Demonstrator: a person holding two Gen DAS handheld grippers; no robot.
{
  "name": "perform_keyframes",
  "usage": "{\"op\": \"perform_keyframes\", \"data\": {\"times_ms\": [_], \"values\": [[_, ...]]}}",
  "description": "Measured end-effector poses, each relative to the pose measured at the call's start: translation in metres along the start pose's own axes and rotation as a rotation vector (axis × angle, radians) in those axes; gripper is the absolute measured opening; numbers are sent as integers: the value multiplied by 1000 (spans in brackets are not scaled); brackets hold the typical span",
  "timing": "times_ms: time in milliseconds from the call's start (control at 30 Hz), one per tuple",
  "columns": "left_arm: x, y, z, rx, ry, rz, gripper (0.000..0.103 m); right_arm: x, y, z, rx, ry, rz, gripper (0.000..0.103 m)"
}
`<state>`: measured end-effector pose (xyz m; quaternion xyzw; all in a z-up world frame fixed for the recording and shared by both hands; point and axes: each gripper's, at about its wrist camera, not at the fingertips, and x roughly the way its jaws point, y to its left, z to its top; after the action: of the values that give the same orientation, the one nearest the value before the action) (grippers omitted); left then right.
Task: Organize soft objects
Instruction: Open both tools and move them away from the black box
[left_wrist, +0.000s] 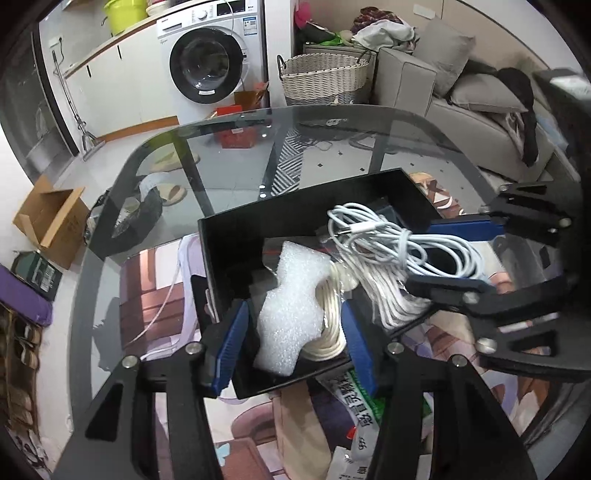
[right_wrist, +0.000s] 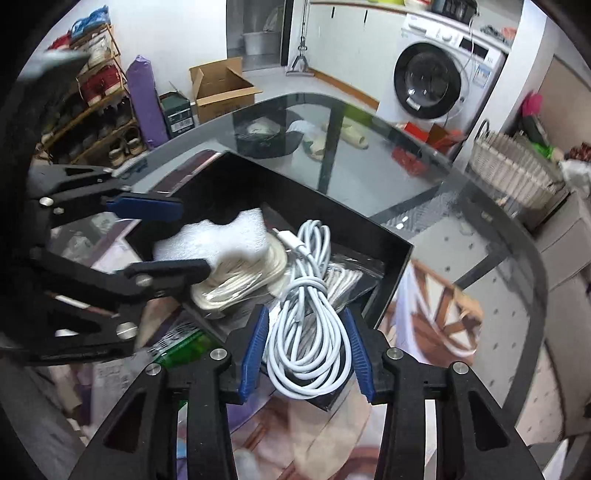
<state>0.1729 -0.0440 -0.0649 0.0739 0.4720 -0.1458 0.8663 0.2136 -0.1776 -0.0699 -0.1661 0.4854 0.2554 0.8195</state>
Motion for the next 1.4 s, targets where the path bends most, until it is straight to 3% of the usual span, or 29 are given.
{"op": "perform_keyframes", "data": {"times_ms": [100,167,200,267,300,467,600,733,767,867,933,967,1033,1067,1200,1400], "values": [[1,1,1,-5,3,11,53,-10,-6,2,45,-32,32,47],[1,1,1,-9,5,9,53,-18,-3,0,29,-53,3,44],[0,1,1,-14,7,7,53,-23,0,-2,8,-61,-26,27],[1,2,1,-20,10,7,53,-28,1,-6,-14,-50,-17,10],[1,2,1,-20,9,7,53,-28,1,-7,-18,-27,-8,7],[1,1,0,-12,5,12,53,-9,3,-12,-29,18,-8,6],[-4,5,1,-28,-1,-2,53,0,8,-7,-35,12,-22,7],[-30,7,0,-34,-55,-64,57,-25,3,-6,8,-76,-18,10],[-36,7,-2,-32,-66,-68,60,-32,3,-7,15,-90,-14,15],[-62,7,-15,-20,-106,-75,61,-53,6,-14,39,-139,13,44],[-72,6,-25,-9,-110,-81,65,-65,10,-23,60,-160,37,46],[-76,5,-30,1,-109,-80,74,-69,13,-26,65,-163,55,46],[-82,0,-46,33,-108,-74,87,-74,17,-36,85,-142,97,47],[-83,-2,-53,44,-102,-75,88,-74,18,-44,108,-120,121,48],[-72,-12,-84,94,-3,-112,89,-62,30,-72,166,-4,208,48],[-68,-29,-109,143,93,-58,89,-45,67,-101,178,113,355,48]]}}
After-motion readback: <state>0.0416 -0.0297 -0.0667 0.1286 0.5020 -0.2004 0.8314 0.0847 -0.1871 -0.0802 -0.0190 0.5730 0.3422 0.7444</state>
